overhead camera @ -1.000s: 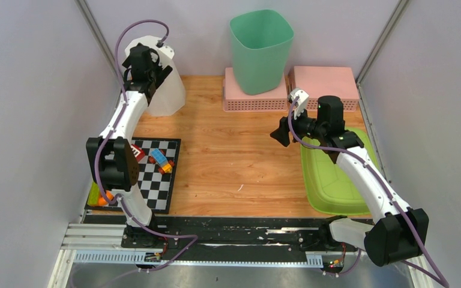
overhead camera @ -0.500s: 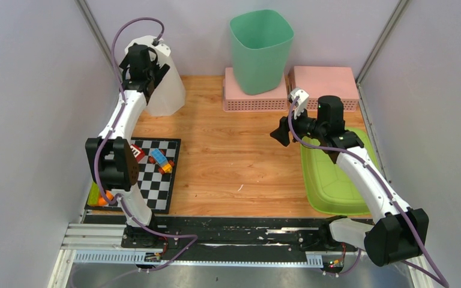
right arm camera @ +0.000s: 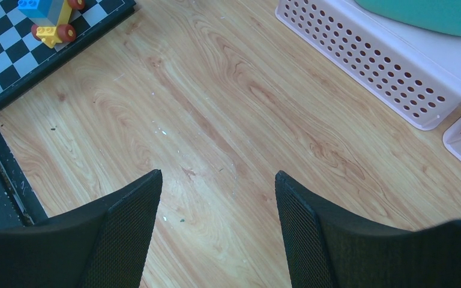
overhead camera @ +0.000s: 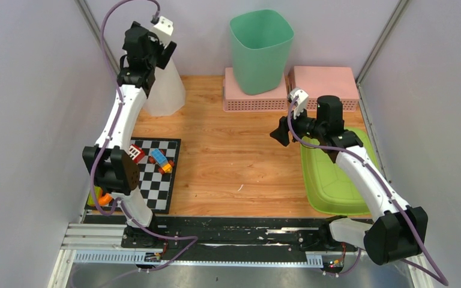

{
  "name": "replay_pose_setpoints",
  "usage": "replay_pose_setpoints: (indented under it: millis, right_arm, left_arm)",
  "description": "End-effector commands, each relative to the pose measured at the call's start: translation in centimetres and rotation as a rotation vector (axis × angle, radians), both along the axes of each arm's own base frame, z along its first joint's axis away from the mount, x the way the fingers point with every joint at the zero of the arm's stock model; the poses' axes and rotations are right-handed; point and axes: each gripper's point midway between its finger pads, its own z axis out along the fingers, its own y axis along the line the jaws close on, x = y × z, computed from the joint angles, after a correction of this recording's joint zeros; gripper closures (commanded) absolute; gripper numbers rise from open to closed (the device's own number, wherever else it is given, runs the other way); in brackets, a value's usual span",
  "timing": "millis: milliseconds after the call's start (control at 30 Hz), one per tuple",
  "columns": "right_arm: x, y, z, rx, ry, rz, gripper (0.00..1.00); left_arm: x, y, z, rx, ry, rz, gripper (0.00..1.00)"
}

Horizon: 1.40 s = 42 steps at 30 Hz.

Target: Turn the large container upside down

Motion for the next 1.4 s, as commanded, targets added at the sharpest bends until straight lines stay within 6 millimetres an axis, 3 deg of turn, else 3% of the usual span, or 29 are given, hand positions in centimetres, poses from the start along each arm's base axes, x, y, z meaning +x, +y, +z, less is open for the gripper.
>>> replay_pose_setpoints:
  millis: [0, 267, 567, 833, 1367]
  right_arm:
    - [0.5, -0.6, -0.9, -0.013, 0.010, -0.022, 0.28]
    - [0.7, -0.9, -1.2, -0.024, 0.013, -0.032, 0.28]
    - [0.8, -1.0, -1.6, -0.023, 0.023, -0.029, 0.28]
    - [0.8, -1.0, -1.6, -0.023, 0.025, -0.031, 0.28]
    - [1.4, -1.2, -2.6, -0.038, 0.055, -0.051, 0.28]
  left_arm:
    - [1.4, -2.2, 2.1, -0.055, -0.061, -0.024, 0.00]
    - [5.1, -3.6, -0.5, -0.098, -0.026, -0.015, 0.00]
    - [6.9, -2.8, -3.4, -0.059, 0.006, 0.038, 0.00]
    - [6.9, -1.0, -5.5, -0.024, 0.032, 0.102, 0.00]
    - [6.4, 4.3, -7.2, -0.019, 0.055, 0.155, 0.00]
